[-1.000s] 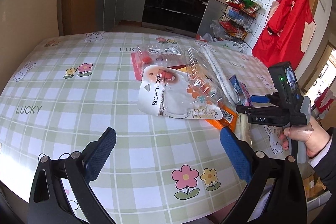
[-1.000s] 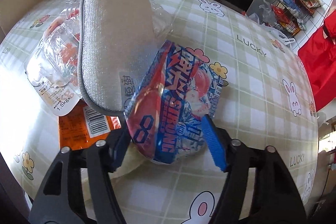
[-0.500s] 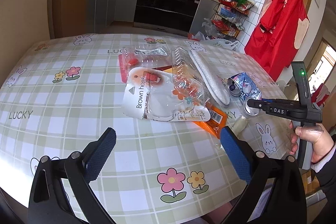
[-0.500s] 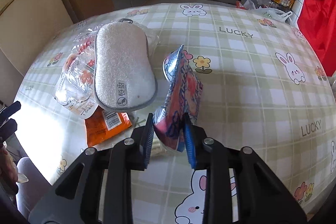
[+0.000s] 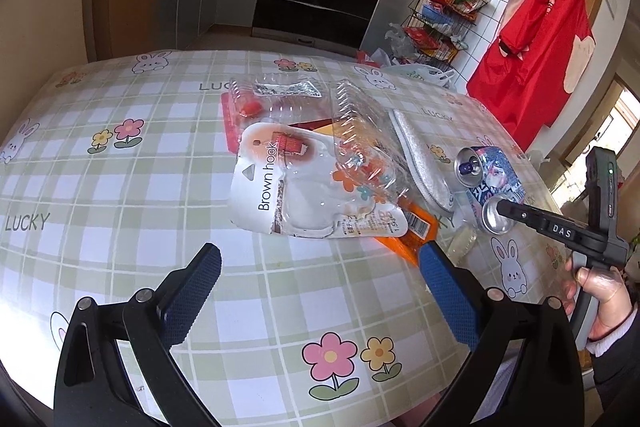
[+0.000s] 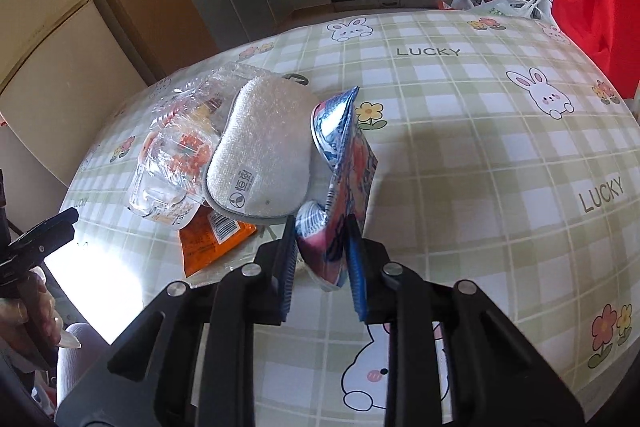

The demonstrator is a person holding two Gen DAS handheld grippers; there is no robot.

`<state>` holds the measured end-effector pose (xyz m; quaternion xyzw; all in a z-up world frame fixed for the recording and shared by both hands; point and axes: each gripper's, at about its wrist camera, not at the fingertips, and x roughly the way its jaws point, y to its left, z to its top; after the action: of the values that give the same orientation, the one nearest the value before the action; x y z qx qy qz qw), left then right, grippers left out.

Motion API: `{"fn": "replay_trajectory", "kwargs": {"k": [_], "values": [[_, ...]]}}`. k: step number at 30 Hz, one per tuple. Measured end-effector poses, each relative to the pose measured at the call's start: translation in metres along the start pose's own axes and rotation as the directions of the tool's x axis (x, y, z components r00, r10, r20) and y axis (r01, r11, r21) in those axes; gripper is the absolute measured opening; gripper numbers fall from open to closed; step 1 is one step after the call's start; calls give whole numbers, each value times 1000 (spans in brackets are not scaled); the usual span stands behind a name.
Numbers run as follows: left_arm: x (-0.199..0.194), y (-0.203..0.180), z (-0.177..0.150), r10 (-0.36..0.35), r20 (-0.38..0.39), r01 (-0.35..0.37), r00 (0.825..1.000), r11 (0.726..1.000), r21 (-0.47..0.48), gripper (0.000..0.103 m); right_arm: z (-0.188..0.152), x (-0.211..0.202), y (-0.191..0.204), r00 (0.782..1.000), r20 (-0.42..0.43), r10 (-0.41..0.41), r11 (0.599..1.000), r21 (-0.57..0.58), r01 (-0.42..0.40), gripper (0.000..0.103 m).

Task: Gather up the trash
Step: 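Grasp the blue-and-pink drink pouch with the right gripper and lift it, then grasp the clear plastic clamshell with the left gripper while the right gripper holds the pouch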

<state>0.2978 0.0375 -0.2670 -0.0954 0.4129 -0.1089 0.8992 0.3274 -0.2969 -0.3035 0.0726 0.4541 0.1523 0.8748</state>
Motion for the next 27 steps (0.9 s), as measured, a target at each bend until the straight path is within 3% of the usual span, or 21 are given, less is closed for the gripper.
{"fn": "replay_trajectory", "kwargs": {"k": [5,9,13,20,25,26,27], "values": [[11,3,17,-81,1,81,997,996,-31,83,-1,0,-1,1000,7,9,1000,9,-9,26],[32,-2,35,-180,-8,179,984,980,-82,71,-1,1,-1,1000,12,9,1000,5,-9,26],[61,-7,52,-210,-34,204,977,970,-135,63,-1,2,-1,1000,13,7,1000,6,-7,26],[93,-18,67,-187,-76,172,979,969,-175,62,-2,2,0,1000,19,7,1000,-1,-7,26],[110,-29,70,-111,-106,97,988,987,-129,62,-3,1,0,1000,24,11,1000,4,-12,26],[112,-32,70,-95,-105,83,990,990,-116,59,-3,1,0,1000,25,11,1000,5,-12,26],[113,-33,70,-88,-102,77,991,991,-106,48,-3,1,0,1000,25,10,1000,3,-10,26]]}}
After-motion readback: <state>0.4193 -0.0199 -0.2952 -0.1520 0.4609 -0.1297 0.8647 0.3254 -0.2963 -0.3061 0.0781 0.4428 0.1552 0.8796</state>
